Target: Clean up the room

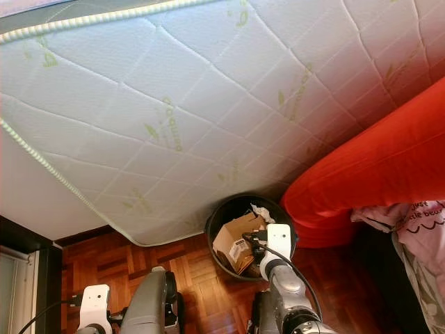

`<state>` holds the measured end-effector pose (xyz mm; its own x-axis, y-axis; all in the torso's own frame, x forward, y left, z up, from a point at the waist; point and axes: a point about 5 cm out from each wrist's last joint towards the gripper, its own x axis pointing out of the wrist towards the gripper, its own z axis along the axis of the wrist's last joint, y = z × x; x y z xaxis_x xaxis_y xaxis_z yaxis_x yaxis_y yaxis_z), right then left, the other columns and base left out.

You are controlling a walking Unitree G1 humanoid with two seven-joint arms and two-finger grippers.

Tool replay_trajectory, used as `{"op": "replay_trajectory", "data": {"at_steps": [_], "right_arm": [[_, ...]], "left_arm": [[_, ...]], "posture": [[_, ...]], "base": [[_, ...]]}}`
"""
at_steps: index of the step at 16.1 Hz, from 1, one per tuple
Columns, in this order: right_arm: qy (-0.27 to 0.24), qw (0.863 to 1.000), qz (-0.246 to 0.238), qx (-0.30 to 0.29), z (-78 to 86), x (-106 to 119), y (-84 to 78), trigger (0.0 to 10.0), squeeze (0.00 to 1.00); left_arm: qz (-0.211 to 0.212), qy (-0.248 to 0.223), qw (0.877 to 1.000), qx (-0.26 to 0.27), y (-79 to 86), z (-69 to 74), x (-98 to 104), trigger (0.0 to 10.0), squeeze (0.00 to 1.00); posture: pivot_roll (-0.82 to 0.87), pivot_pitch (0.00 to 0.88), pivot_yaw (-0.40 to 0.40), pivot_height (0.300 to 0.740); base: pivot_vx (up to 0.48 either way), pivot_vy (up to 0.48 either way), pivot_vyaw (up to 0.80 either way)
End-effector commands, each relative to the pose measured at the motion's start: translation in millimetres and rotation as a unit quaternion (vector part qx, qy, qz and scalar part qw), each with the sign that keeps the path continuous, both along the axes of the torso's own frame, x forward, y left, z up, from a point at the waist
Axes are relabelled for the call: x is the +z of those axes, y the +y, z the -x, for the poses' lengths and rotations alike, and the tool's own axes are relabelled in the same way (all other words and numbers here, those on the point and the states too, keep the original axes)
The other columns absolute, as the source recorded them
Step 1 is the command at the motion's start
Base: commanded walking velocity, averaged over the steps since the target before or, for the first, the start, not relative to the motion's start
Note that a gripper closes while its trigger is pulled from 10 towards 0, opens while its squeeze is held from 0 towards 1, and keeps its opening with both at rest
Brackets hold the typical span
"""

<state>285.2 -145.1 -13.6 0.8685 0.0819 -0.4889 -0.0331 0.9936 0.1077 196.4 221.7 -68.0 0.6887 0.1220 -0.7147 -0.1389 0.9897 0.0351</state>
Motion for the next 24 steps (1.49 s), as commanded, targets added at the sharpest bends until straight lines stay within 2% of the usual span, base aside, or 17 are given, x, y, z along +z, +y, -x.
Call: {"op": "replay_trajectory", "data": {"at_steps": [1,4,8,10,19,24], "right_arm": [[0.023,1.0,-0.001,0.006,8.8,-8.7,1.4,10.0,0.0],[0.031,0.999,0.002,0.011,16.6,-14.7,-1.0,10.0,0.0],[0.068,0.998,0.005,-0.008,33.3,-28.2,-13.4,10.0,0.0],[0.074,0.997,-0.008,-0.014,40.2,-32.7,-15.5,10.0,0.0],[0.148,0.988,0.023,-0.039,79.1,-57.1,-35.7,10.0,0.0],[0.165,0.985,0.021,-0.043,89.5,-62.6,-38.5,10.0,0.0]], "left_arm": [[0.01,0.029,1.0,-0.008,-5.5,13.0,-8.7,10.0,0.0],[0.011,0.029,0.999,-0.008,-6.2,12.6,-8.7,10.0,0.0],[0.011,0.027,1.0,-0.009,-6.8,10.7,-8.0,10.0,0.0],[0.011,0.028,1.0,-0.009,-7.0,10.9,-8.1,10.0,0.0],[0.01,0.028,1.0,-0.007,-8.6,10.3,-8.2,10.0,0.0],[0.009,0.027,1.0,-0.009,-8.4,9.3,-7.7,10.0,0.0]], "posture": [[0.04,0.244,0.01,0.63],[0.04,0.234,0.008,0.63],[0.02,0.222,0.007,0.63],[0.02,0.211,0.009,0.65],[0.0,0.173,0.007,0.74],[0.0,0.167,0.005,0.74]], "base": [[0.0,0.0,0.0],[0.0,0.0,0.0],[0.0,0.0,0.0],[0.0,0.0,0.0],[0.0,0.0,0.0],[0.0,0.0,0.0]]}}
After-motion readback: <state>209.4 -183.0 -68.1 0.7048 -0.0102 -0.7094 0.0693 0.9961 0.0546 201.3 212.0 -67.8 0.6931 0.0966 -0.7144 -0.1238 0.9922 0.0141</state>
